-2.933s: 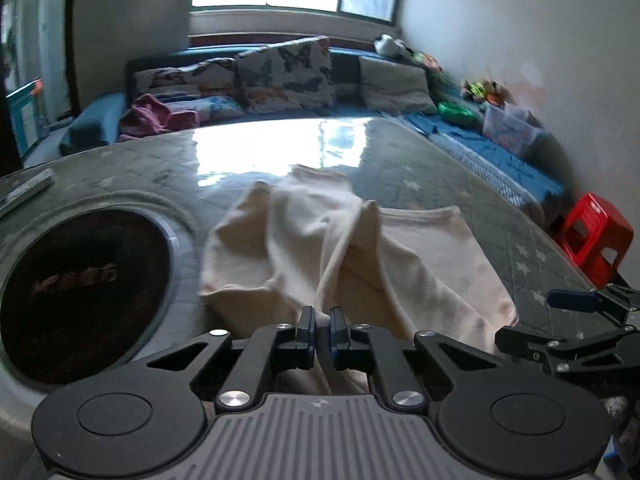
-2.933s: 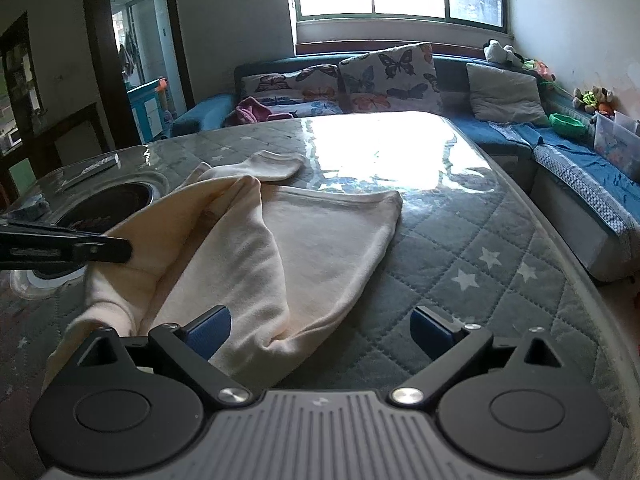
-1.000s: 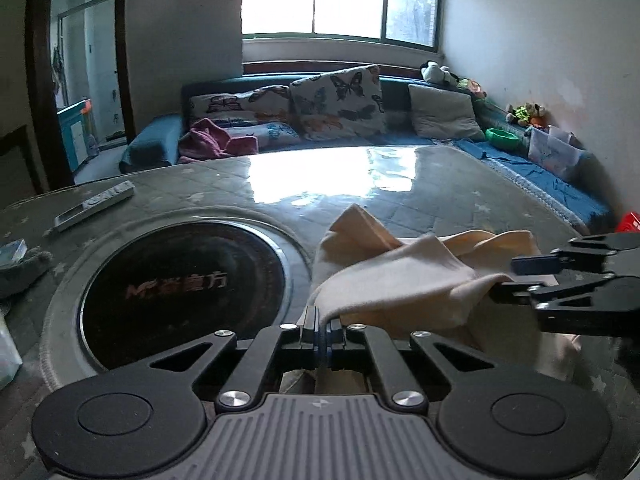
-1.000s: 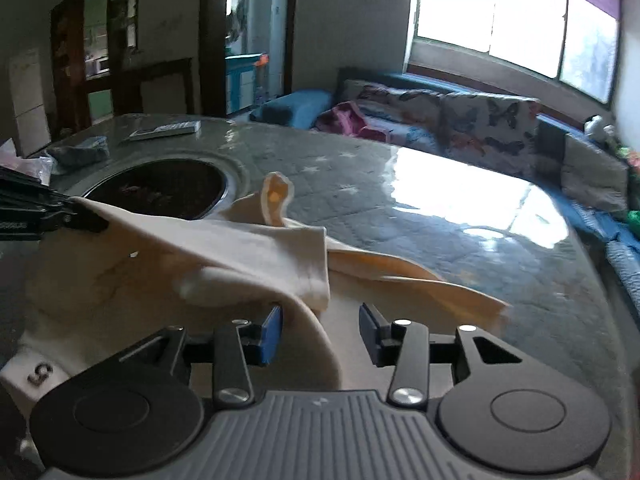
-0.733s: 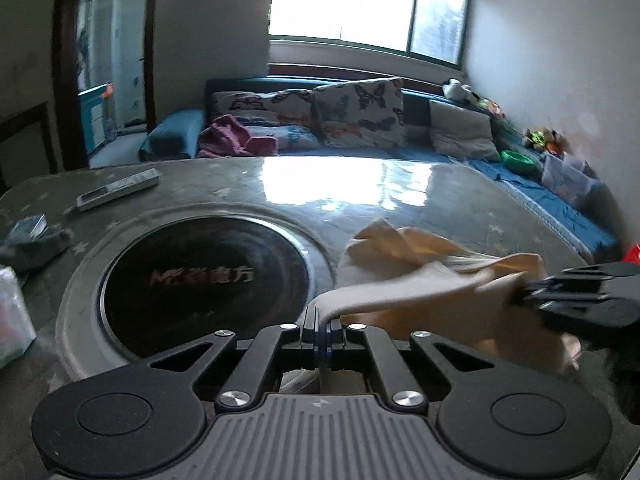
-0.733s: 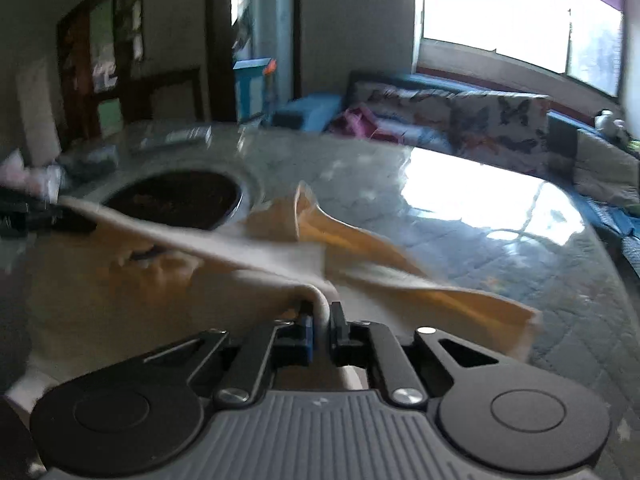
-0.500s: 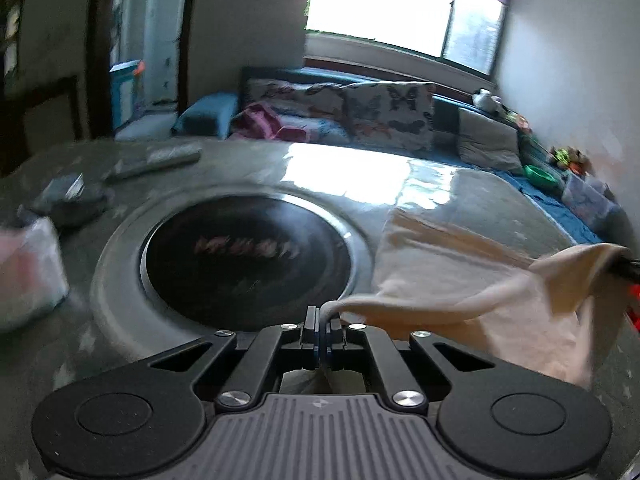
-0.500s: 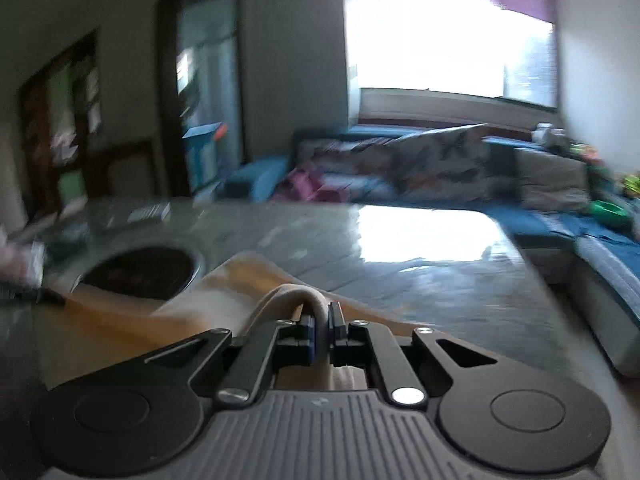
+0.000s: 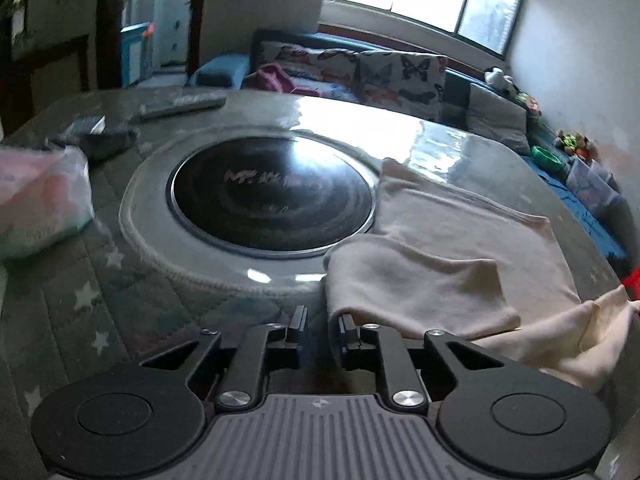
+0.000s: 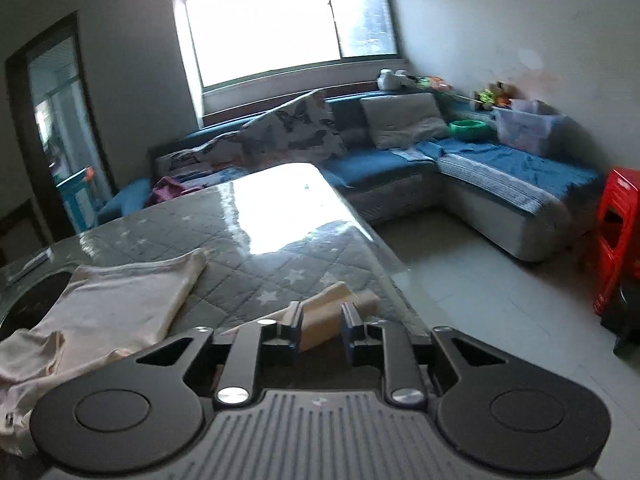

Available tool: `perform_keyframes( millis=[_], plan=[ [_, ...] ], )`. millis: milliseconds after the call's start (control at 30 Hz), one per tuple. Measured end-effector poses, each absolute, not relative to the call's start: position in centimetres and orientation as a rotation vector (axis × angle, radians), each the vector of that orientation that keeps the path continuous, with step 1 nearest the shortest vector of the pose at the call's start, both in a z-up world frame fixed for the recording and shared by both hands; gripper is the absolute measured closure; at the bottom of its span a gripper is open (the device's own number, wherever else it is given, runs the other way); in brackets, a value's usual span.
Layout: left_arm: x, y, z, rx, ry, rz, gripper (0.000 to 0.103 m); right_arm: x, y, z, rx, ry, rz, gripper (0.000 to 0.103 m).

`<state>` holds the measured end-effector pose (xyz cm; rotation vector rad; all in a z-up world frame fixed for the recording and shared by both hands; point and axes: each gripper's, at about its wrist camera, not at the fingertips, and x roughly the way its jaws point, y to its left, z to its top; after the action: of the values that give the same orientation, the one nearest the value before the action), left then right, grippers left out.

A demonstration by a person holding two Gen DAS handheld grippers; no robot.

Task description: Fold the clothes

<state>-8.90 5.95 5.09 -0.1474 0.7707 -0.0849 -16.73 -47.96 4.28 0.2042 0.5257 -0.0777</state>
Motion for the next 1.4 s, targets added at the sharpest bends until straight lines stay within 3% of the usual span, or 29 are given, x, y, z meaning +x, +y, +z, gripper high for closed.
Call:
perform_keyframes(
  millis=[33,100,133,300,667,967,1067,1133,1400],
  plan=[
    [-8.9,5.7,5.4,-0.142,0.763,-0.09,0.083,-16.4,-47.4,4.4,0.197,0.523,-0.051,0.074],
    [-9.0,5.2,6.0,-0.128,0.745,-0.097,0.066,-15.7,-46.3,4.6,0.184,0.521,0.007,0.071],
    [-9.0,4.9,6.1,-0.117,0.739,-0.099,0.063,-15.2,-45.5,4.6,0.182,0.528,0.046,0.067],
    [-9.4,3.7,6.5,-0.088,0.73,-0.133,0.062,-12.6,-41.3,3.8,0.124,0.604,0.196,0.056],
    [-9.4,-2.2,5.8,-0.003,0.758,-0.362,0.062,-5.7,-37.6,2.8,0.132,0.697,0.252,0.057],
    [-9.5,-6.8,3.8,0.066,0.82,-0.541,0.062,1.6,-36.6,0.9,0.105,0.79,0.244,0.072],
    [-9.5,-7.6,3.1,0.088,0.851,-0.587,0.063,2.6,-36.0,0.7,0.066,0.791,0.234,0.082],
    [-9.6,-8.1,2.8,0.098,0.858,-0.609,0.063,3.2,-35.9,0.7,0.058,0.797,0.232,0.096],
    [-8.8,-9.6,2.6,0.103,0.872,-0.684,0.062,4.9,-34.5,1.2,-0.127,0.783,0.206,0.1]
  ],
)
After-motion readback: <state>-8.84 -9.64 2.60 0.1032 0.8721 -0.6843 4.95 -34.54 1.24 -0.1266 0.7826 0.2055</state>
